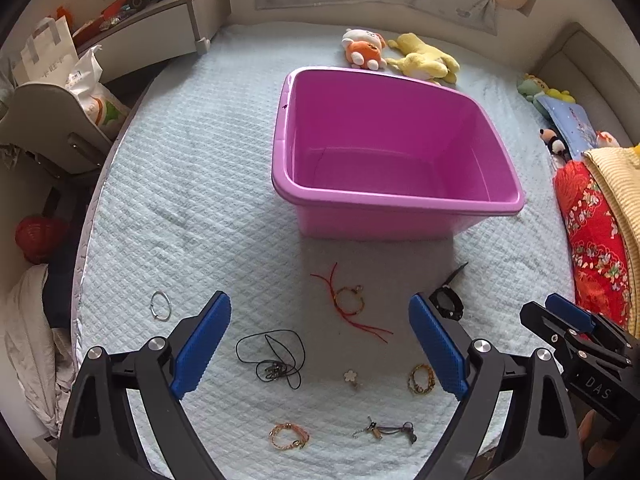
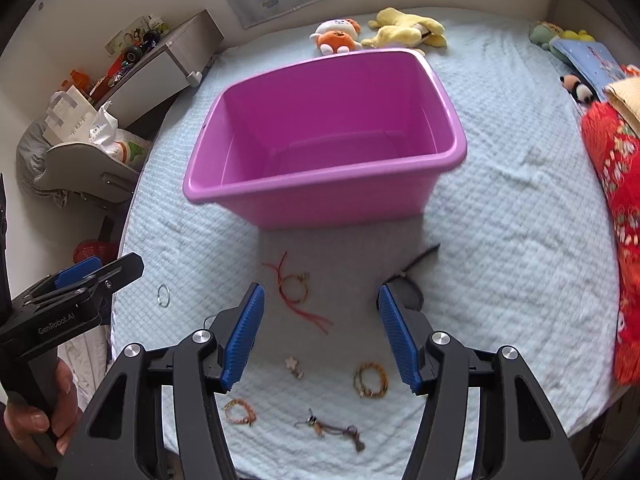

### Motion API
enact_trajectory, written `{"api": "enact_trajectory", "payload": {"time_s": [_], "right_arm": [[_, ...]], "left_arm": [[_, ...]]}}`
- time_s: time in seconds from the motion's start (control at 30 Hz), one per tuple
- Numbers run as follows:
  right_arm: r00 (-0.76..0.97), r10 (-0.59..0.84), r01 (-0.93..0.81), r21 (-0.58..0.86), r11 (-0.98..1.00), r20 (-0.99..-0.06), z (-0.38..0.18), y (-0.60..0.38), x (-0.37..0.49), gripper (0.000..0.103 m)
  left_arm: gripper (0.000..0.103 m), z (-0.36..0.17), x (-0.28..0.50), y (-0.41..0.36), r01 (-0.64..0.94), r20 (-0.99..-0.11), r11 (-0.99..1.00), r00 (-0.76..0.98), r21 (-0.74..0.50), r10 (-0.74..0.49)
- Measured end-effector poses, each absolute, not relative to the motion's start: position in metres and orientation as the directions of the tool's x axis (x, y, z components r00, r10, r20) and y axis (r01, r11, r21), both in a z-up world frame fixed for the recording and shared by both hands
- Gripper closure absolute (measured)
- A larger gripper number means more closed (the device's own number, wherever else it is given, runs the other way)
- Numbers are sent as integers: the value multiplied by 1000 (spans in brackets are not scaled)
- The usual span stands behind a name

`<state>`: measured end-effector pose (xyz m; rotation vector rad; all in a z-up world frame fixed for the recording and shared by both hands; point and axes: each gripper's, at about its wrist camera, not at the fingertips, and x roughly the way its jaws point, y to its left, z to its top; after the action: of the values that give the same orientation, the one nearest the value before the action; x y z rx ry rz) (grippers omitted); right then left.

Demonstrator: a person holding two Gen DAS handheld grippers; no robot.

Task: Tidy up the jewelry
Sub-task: 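Move both open tools back over the remaining jewelry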

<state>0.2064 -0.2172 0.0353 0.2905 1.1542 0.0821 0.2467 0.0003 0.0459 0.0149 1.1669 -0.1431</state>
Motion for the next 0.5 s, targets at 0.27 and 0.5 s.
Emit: {"api": "enact_trajectory", "payload": {"time_s": [0.27, 0.5], "right_arm": [[397, 206, 137, 279, 950, -895, 27, -205, 145, 46], [368, 202, 160, 276, 948, -908, 15, -204, 99, 45]], "left_arm": [[13, 38, 195, 3, 186, -918, 981, 380, -47, -116], [13, 27, 160, 6, 190, -923, 981, 367, -46, -114]]}}
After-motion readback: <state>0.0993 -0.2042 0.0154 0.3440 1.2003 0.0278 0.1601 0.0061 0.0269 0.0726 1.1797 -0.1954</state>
